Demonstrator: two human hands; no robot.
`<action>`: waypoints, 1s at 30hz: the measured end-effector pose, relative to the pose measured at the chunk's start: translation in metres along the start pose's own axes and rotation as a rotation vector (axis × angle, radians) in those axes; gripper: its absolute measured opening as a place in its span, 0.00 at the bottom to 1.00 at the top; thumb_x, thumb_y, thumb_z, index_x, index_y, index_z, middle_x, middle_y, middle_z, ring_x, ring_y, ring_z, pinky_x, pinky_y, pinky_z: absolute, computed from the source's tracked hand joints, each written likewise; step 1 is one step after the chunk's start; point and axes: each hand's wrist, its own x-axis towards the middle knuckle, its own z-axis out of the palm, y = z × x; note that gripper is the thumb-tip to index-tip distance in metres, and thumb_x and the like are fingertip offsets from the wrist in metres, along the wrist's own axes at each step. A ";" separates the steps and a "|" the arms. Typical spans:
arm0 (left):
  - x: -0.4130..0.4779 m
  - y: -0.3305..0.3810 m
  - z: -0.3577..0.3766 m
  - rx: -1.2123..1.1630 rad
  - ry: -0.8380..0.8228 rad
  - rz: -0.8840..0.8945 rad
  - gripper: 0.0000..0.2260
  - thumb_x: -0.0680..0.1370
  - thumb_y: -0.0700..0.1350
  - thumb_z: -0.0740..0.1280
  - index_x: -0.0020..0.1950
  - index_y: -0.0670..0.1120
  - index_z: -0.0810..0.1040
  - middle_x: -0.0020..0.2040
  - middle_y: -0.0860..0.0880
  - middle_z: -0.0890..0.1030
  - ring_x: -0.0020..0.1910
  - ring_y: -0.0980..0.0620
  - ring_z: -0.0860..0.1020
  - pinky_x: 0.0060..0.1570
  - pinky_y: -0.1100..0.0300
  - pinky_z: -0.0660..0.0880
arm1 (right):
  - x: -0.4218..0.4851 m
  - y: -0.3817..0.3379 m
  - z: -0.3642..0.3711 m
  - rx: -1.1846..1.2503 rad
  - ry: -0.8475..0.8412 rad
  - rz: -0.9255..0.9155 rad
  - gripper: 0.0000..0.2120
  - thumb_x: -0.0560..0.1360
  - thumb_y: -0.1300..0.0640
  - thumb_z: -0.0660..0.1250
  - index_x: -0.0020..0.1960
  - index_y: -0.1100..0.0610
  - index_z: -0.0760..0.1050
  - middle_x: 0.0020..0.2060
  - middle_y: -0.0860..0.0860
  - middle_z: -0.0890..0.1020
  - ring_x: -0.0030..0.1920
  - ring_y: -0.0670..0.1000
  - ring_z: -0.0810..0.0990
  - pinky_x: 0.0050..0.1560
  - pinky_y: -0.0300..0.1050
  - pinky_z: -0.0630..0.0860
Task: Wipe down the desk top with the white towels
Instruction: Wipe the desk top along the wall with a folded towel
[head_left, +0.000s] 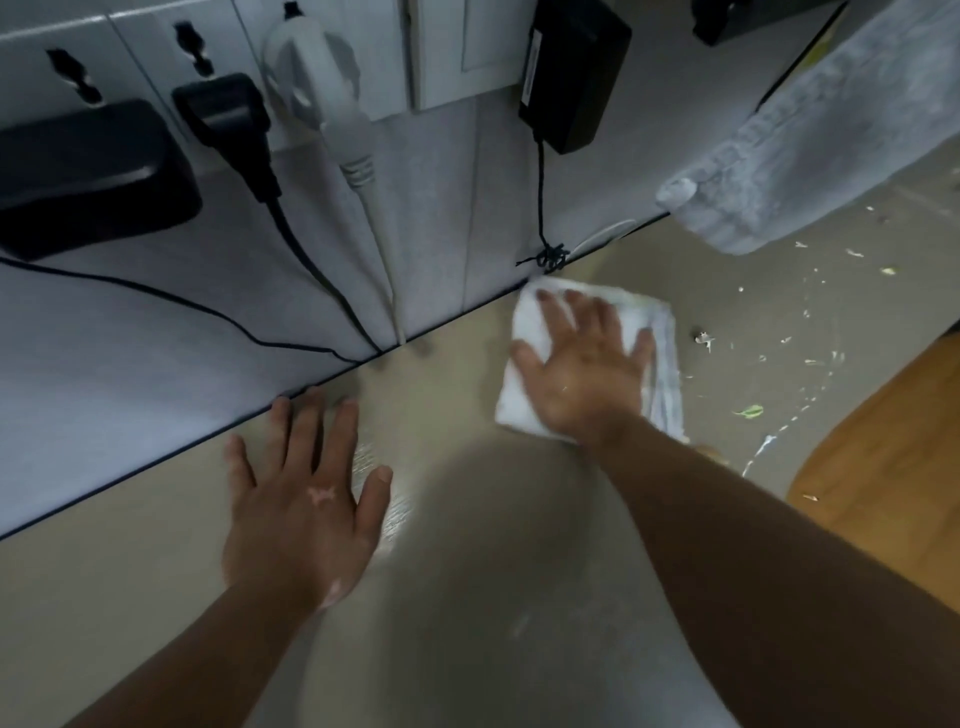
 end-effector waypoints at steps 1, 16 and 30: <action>0.000 0.000 0.000 -0.002 0.002 -0.003 0.33 0.82 0.64 0.47 0.84 0.50 0.56 0.83 0.45 0.59 0.84 0.41 0.52 0.78 0.31 0.53 | 0.012 0.010 -0.004 0.004 -0.005 0.049 0.33 0.80 0.32 0.50 0.82 0.40 0.50 0.82 0.47 0.55 0.82 0.54 0.50 0.76 0.72 0.46; 0.003 0.003 -0.003 -0.051 -0.011 0.005 0.34 0.81 0.66 0.41 0.85 0.52 0.49 0.85 0.45 0.51 0.85 0.42 0.45 0.79 0.31 0.48 | -0.084 -0.031 0.013 0.038 0.010 0.070 0.34 0.78 0.36 0.47 0.82 0.43 0.52 0.82 0.52 0.56 0.82 0.57 0.50 0.75 0.75 0.43; 0.004 0.010 -0.005 -0.048 -0.010 0.017 0.31 0.83 0.62 0.43 0.84 0.49 0.53 0.83 0.42 0.55 0.84 0.39 0.50 0.76 0.28 0.52 | -0.215 0.014 0.013 -0.006 -0.082 -0.411 0.32 0.77 0.33 0.59 0.79 0.39 0.61 0.80 0.46 0.63 0.82 0.51 0.55 0.77 0.69 0.49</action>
